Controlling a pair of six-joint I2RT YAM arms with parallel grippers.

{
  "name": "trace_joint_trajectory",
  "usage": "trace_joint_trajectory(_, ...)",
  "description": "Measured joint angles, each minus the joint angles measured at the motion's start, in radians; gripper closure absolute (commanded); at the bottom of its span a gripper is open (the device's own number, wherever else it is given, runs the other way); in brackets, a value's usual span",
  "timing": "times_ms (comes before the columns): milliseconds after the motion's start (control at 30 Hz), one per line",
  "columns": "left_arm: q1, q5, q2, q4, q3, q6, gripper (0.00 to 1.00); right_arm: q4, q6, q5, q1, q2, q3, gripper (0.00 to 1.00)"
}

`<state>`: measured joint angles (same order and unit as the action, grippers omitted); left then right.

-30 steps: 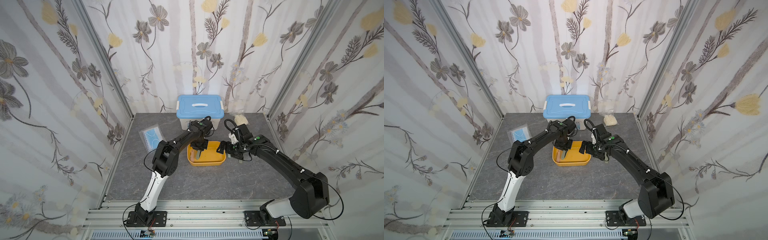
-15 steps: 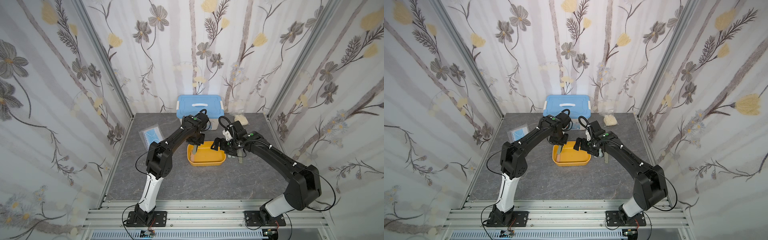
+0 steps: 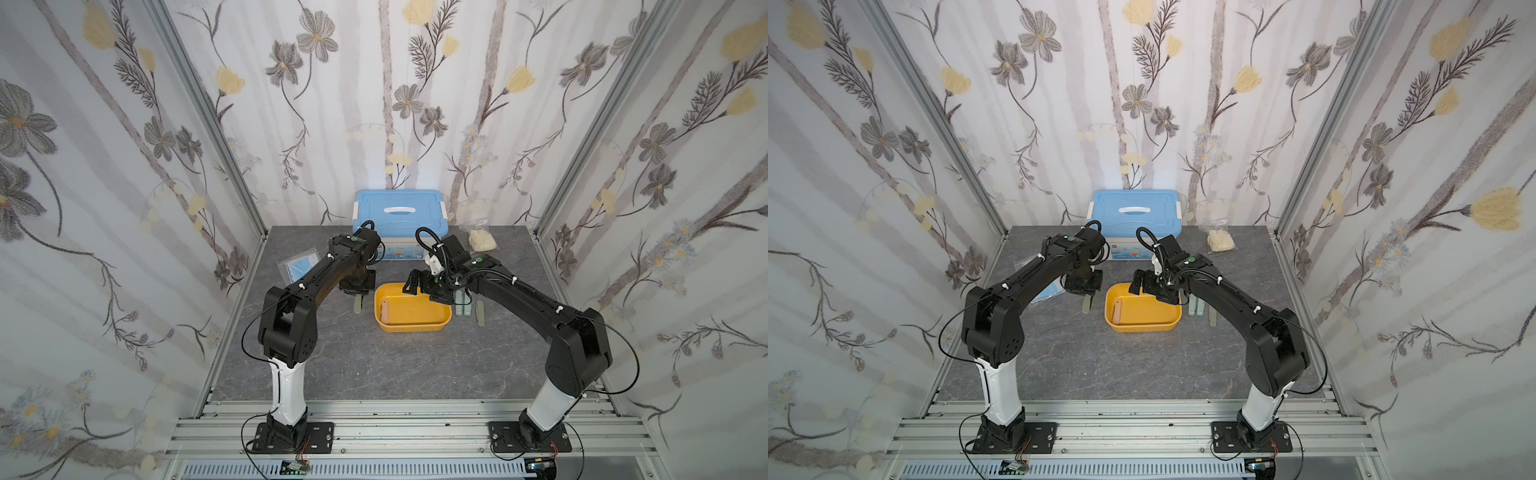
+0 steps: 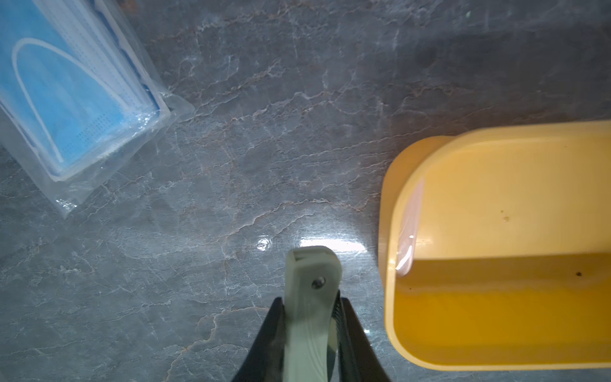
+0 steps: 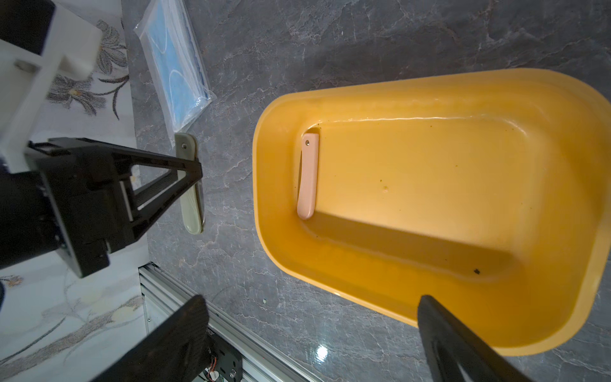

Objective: Take the fruit knife out of the storage box
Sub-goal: Place the fruit knife at the center of the board.

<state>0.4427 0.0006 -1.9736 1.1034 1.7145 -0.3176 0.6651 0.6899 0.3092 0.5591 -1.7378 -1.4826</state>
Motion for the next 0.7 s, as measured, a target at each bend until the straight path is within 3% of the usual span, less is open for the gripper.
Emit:
trace_joint_trajectory(167,-0.041,0.034,-0.014,-0.066,-0.079,0.0,0.91,-0.032,0.018,0.021,0.019,-0.036,-0.015,0.0)
trace_joint_trajectory(700,-0.069,0.093,-0.132,-0.183,-0.134,0.004,0.85,-0.095,0.051,0.059,0.049,-0.072,-0.035,0.0)
